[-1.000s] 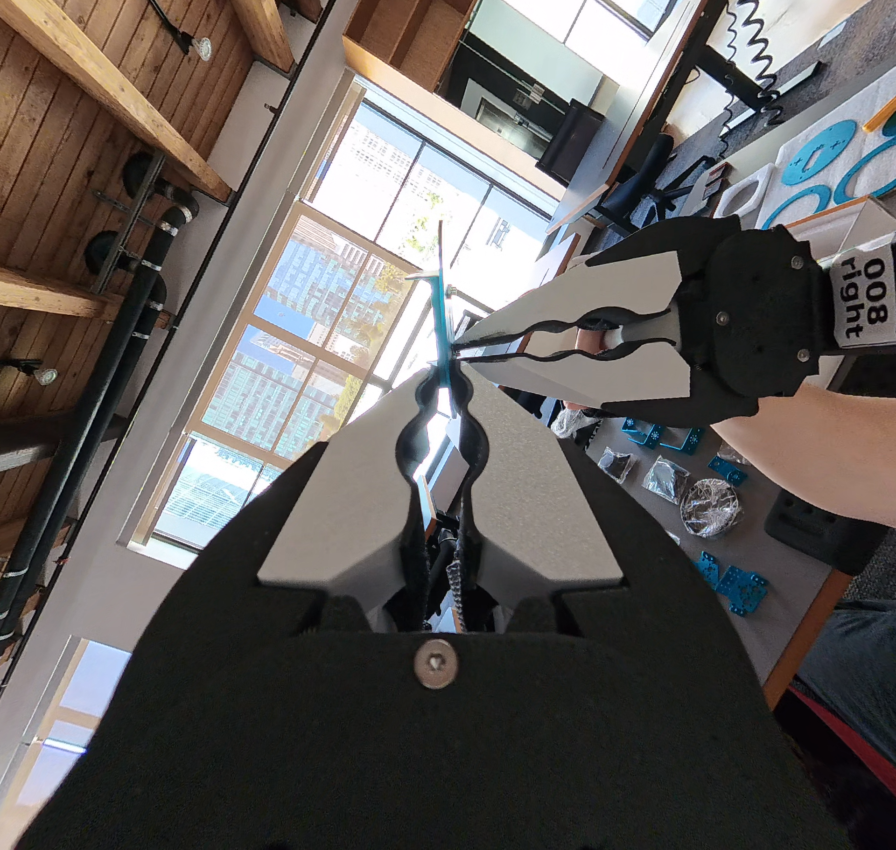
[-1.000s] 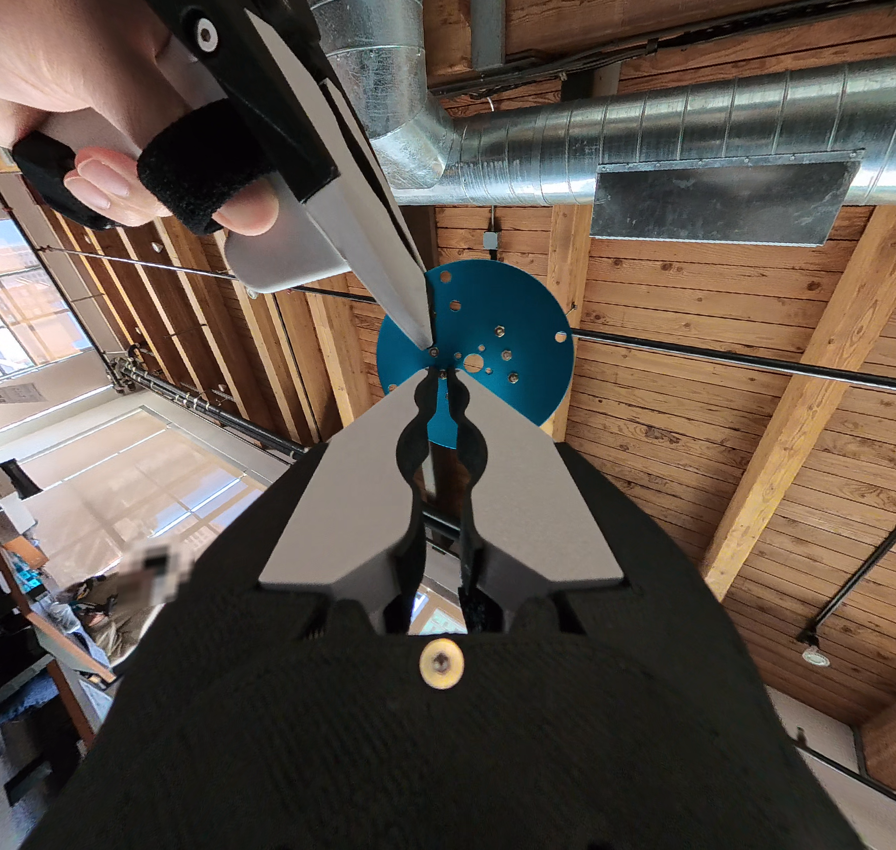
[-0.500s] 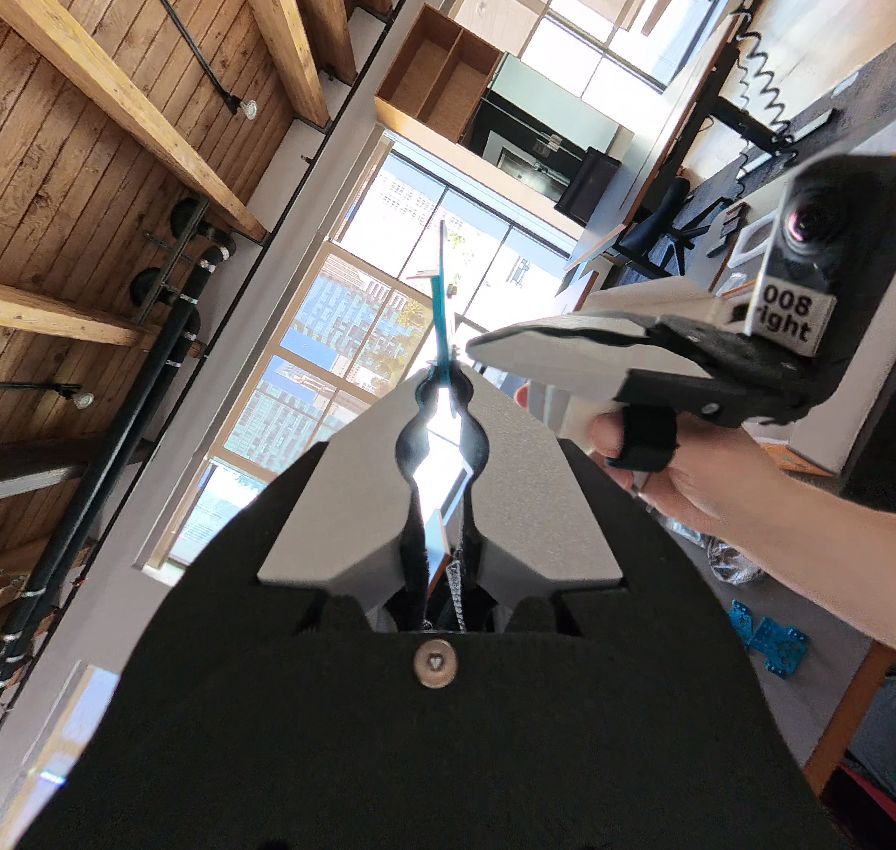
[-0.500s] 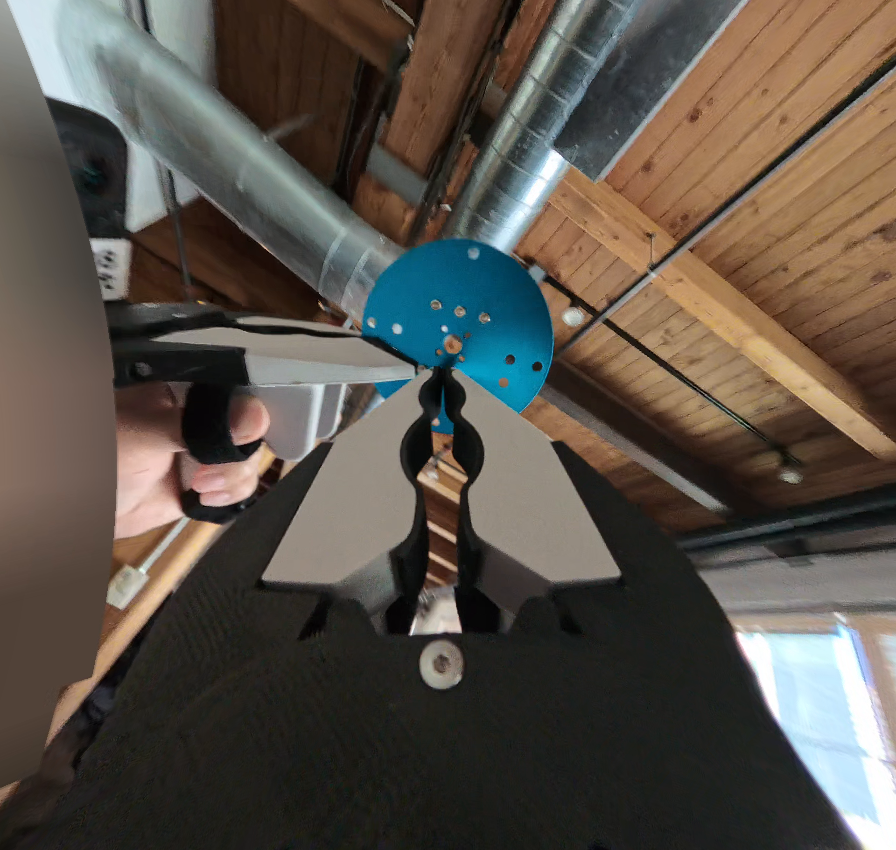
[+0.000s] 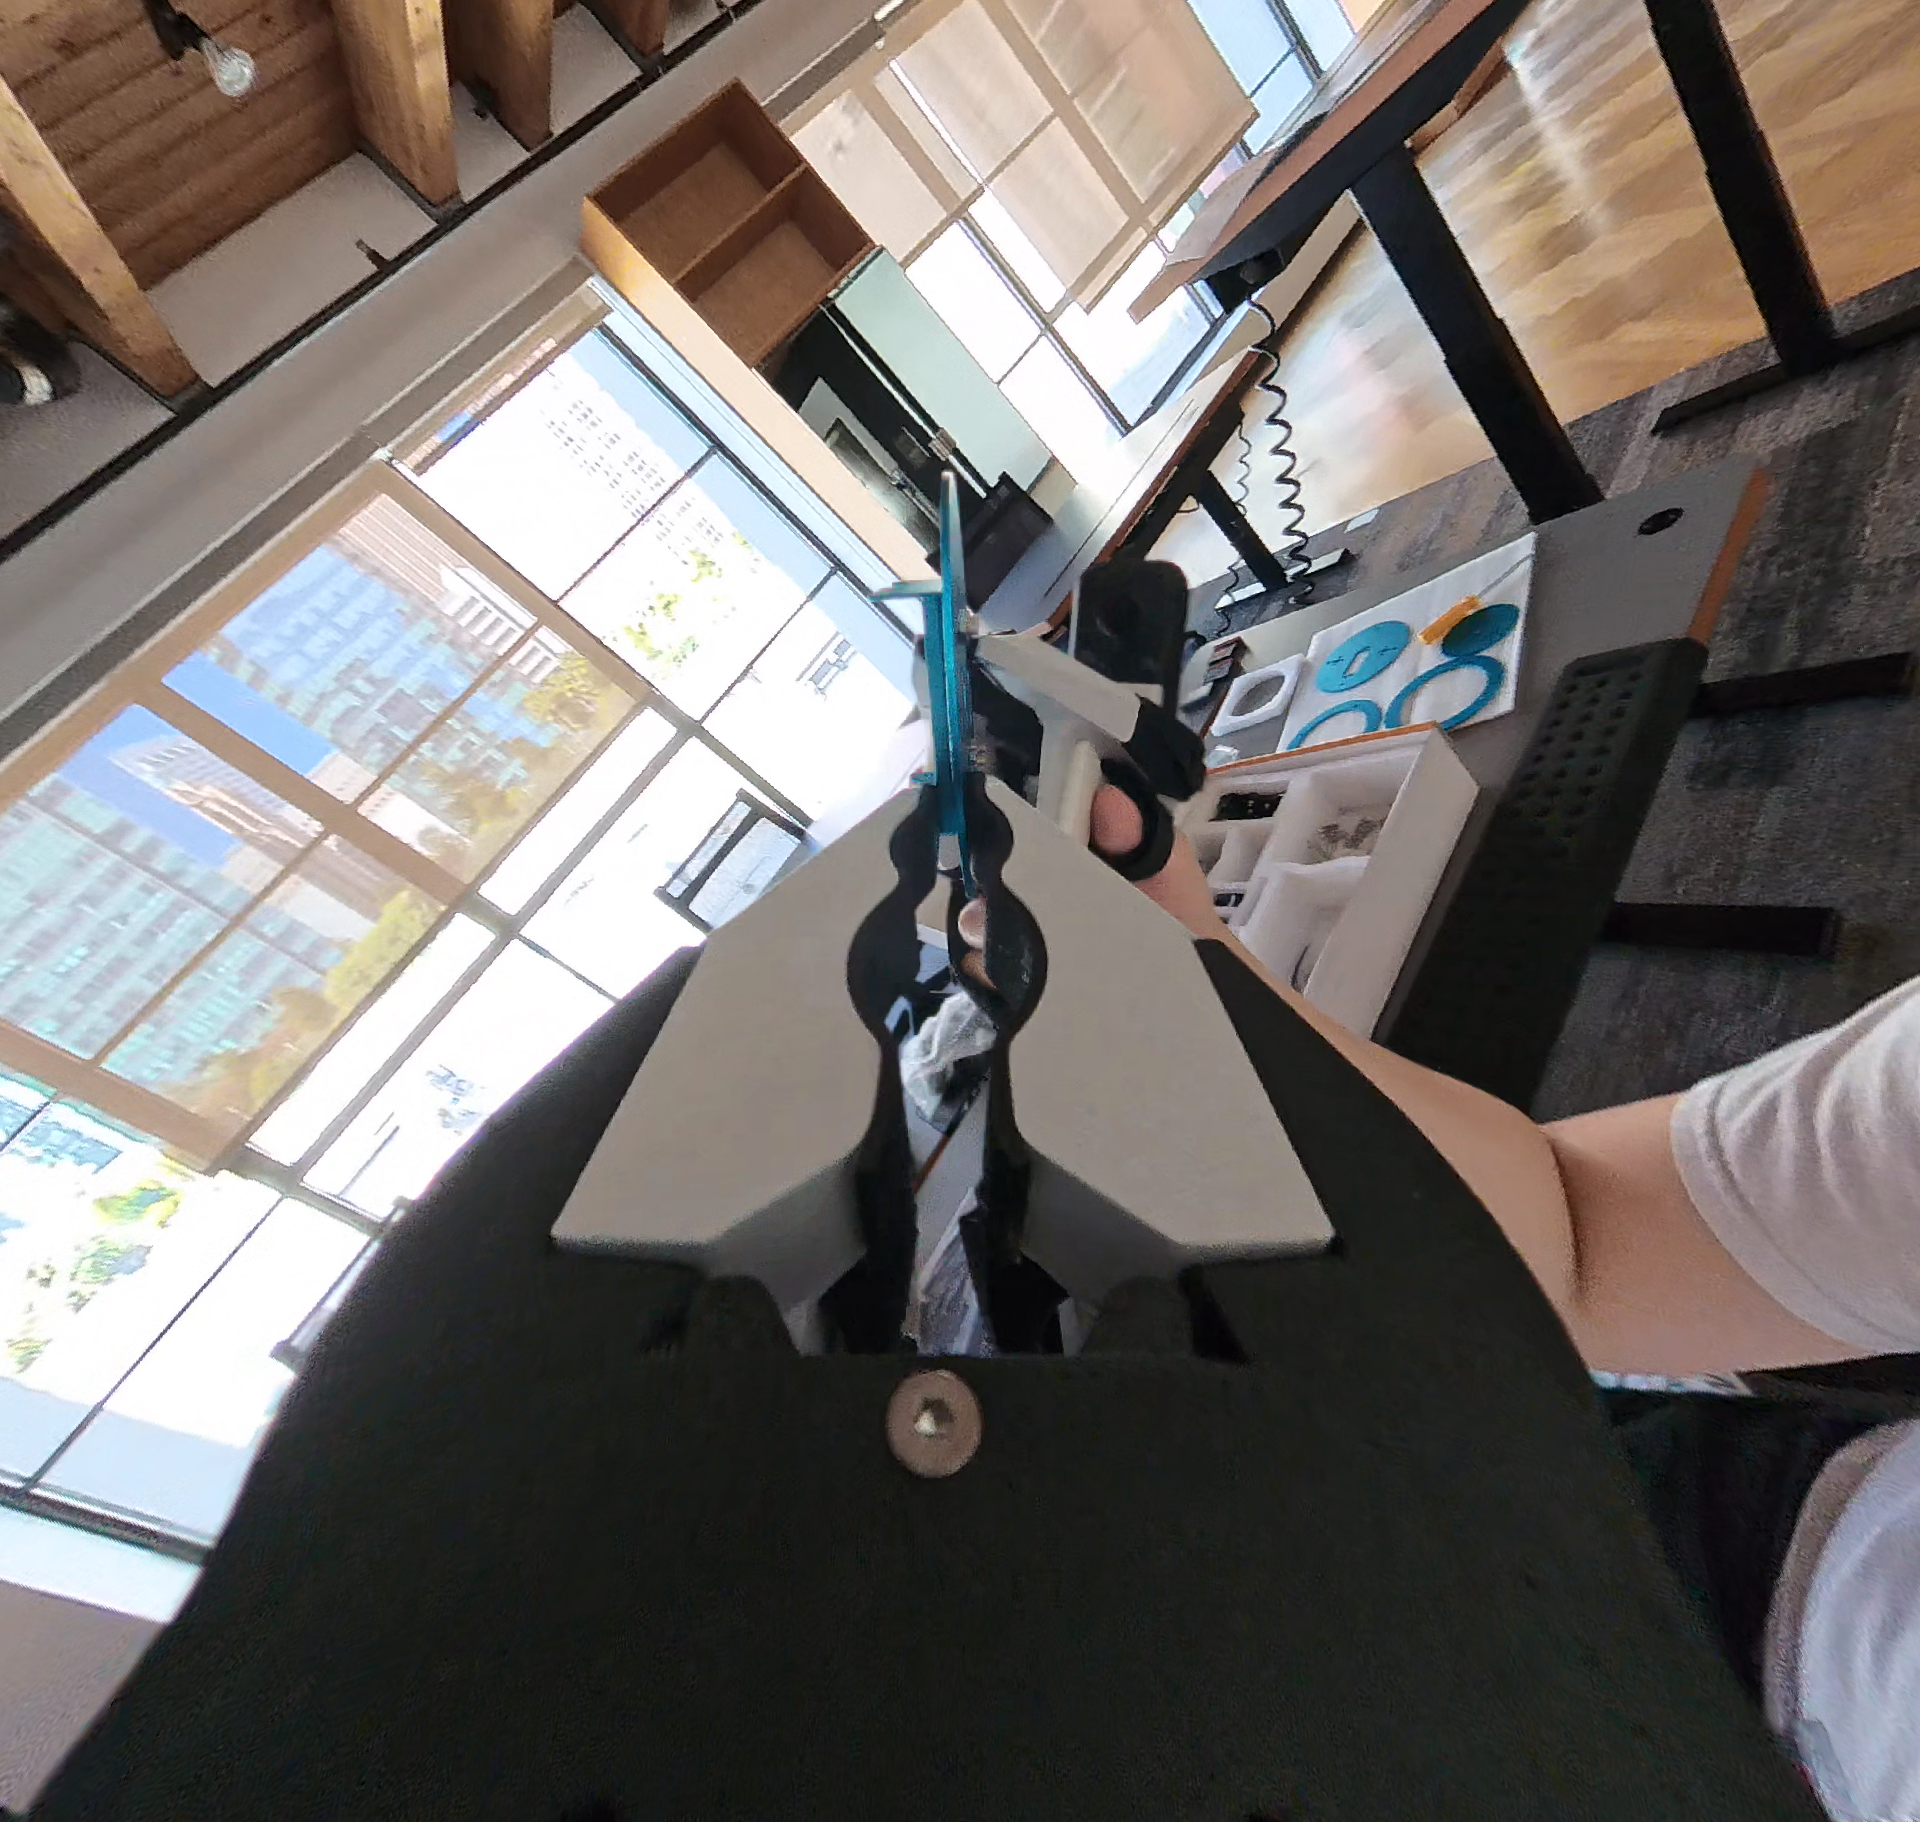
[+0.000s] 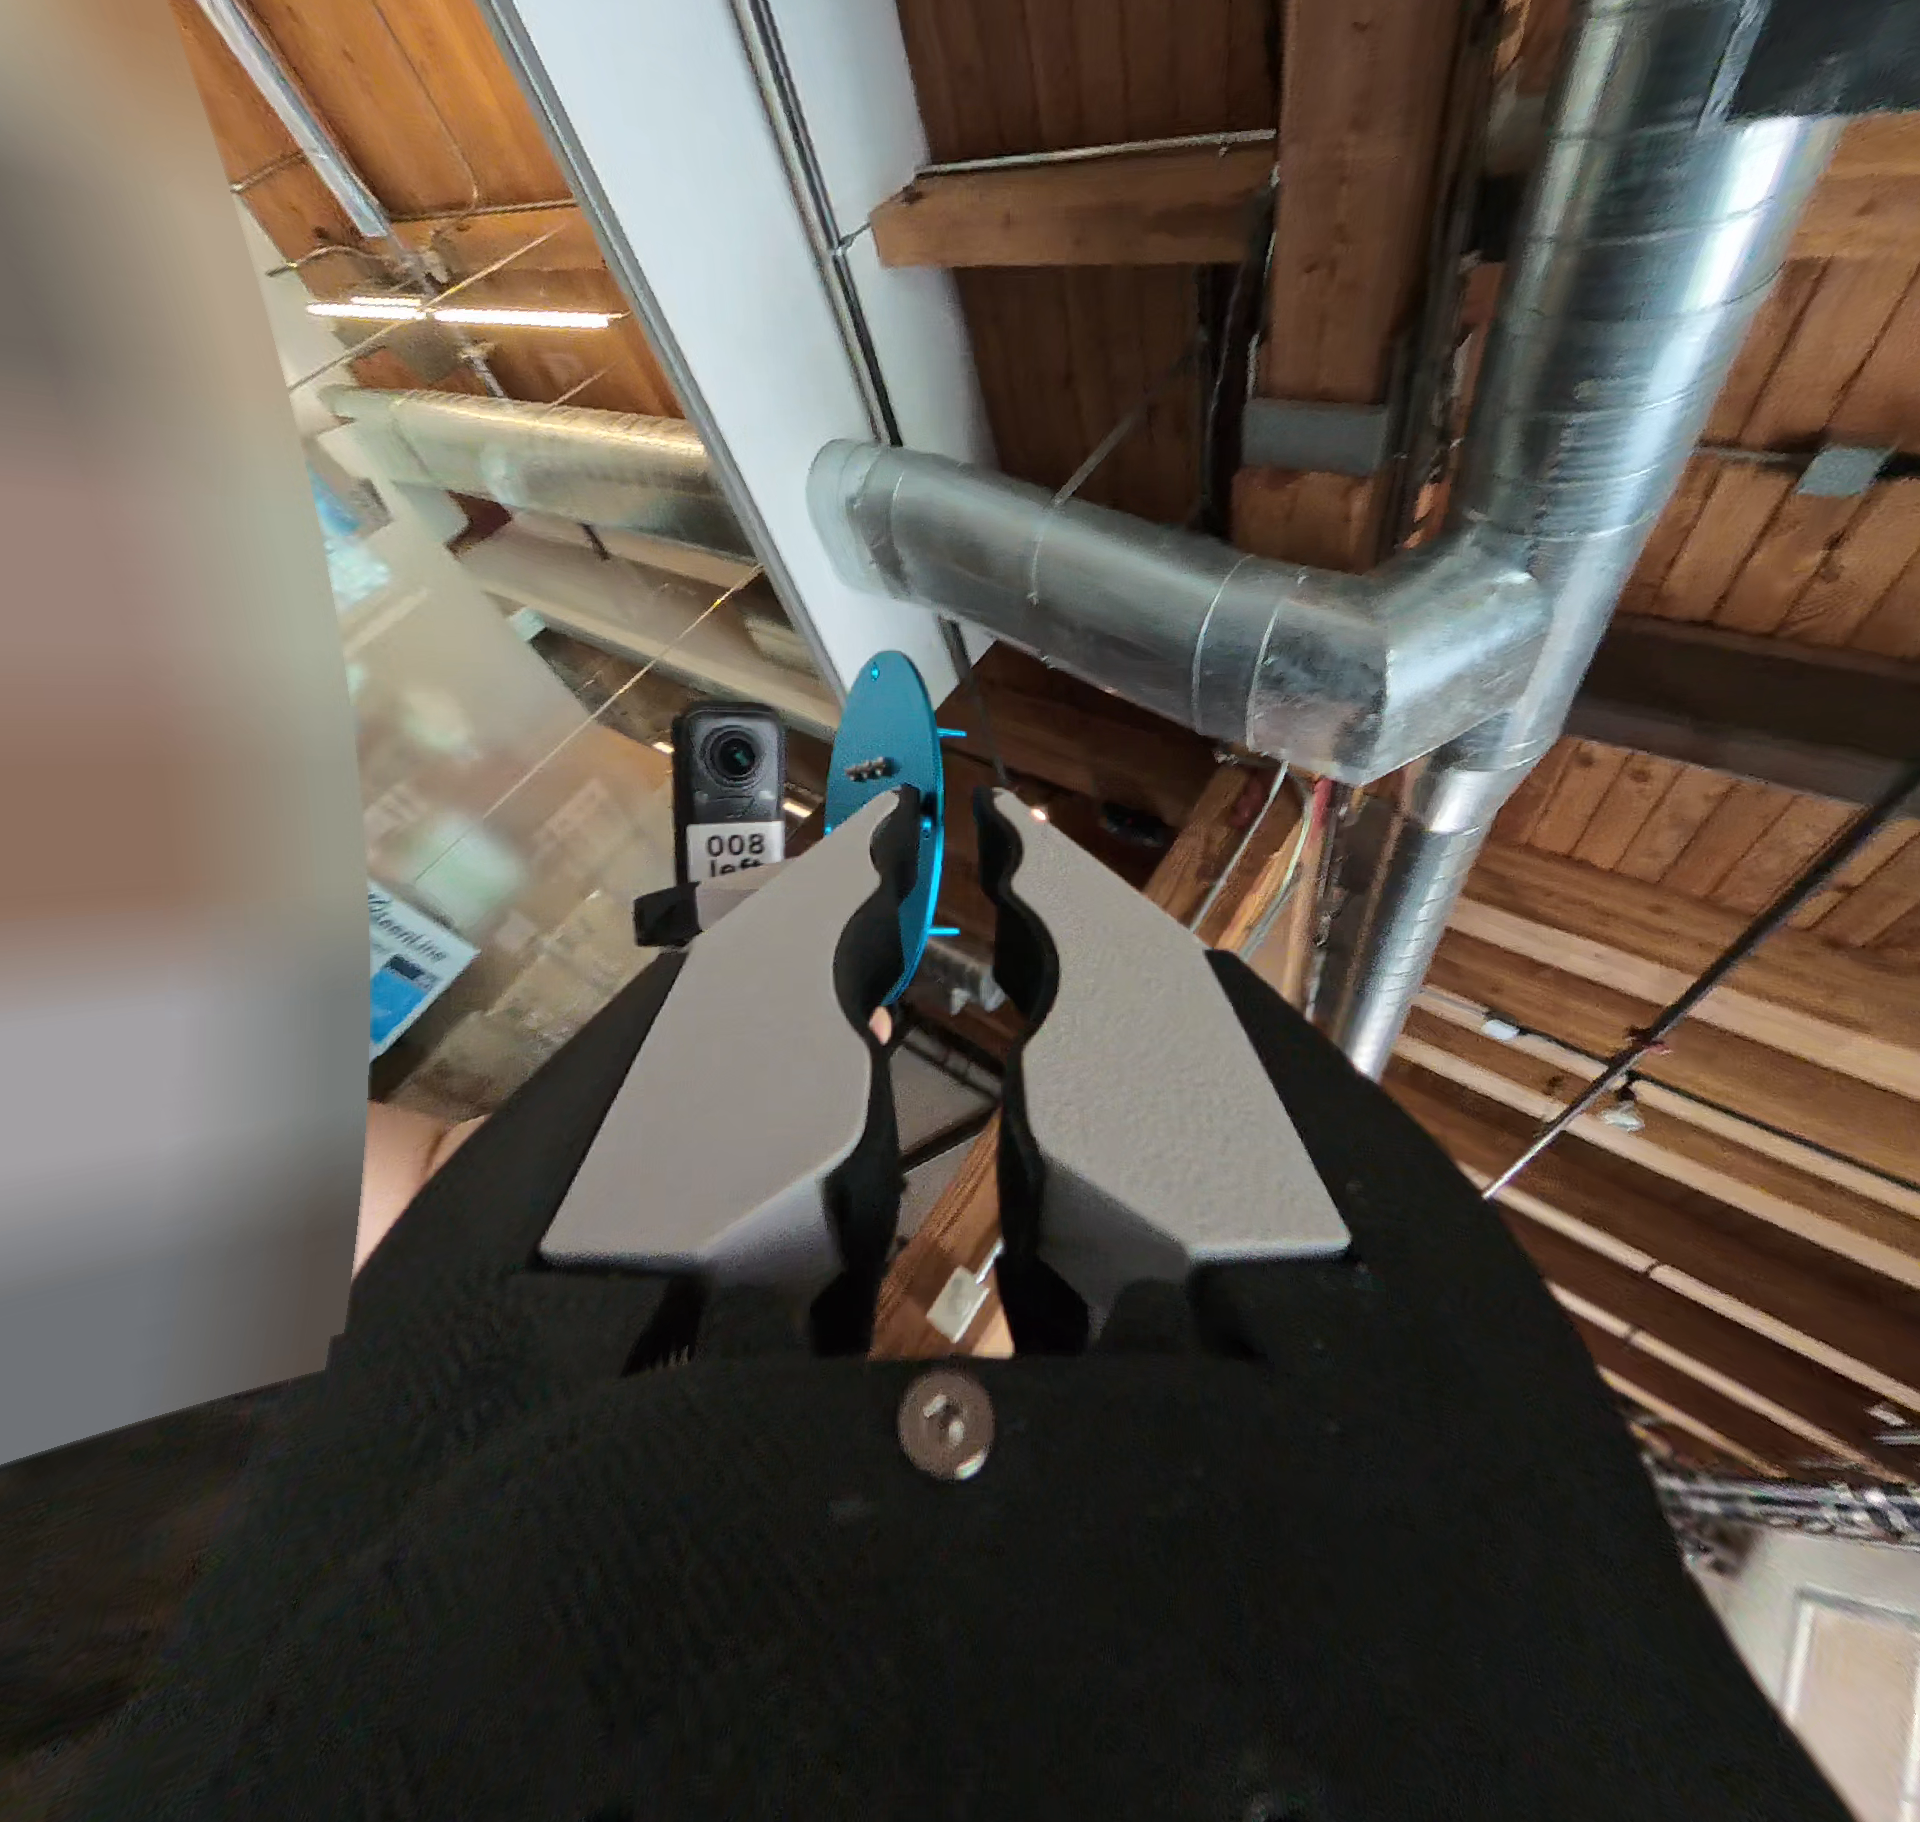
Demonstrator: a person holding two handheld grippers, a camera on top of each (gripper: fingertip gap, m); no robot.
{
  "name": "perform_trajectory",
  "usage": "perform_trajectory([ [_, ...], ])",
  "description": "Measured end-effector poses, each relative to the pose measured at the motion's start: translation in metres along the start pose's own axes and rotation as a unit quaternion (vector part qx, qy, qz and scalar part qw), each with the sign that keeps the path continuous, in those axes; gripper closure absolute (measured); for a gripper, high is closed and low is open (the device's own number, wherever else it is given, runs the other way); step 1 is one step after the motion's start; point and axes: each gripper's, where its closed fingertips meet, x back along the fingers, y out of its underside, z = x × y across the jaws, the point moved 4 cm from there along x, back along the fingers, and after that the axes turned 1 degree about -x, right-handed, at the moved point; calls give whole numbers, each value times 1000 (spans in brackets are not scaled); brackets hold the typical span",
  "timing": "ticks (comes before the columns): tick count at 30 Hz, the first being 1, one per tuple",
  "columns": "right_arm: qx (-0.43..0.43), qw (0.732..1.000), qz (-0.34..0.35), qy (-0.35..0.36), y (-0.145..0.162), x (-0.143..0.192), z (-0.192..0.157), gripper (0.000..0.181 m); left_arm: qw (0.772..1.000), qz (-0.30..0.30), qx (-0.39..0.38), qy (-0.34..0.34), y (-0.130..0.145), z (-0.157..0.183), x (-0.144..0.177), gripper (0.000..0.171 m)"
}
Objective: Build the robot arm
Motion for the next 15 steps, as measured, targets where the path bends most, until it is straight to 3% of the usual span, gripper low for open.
perform_trajectory([
  [3,-19,999,-43,-23,7,-3,2,163,1000,-7,6,7,3,-1,-1,169],
  [5,-42,995,-74,-54,13,-5,-2,170,1000,-13,5,12,3,1,-2,169],
  [6,-50,994,-73,-68,13,-6,-5,177,1000,-11,2,12,3,1,-1,169],
  [11,-90,989,-76,-86,12,-8,-6,179,1000,-19,-4,12,-2,2,1,168],
  [15,-95,987,-92,-88,12,-6,-3,178,999,-32,-18,3,-14,-2,14,157],
])
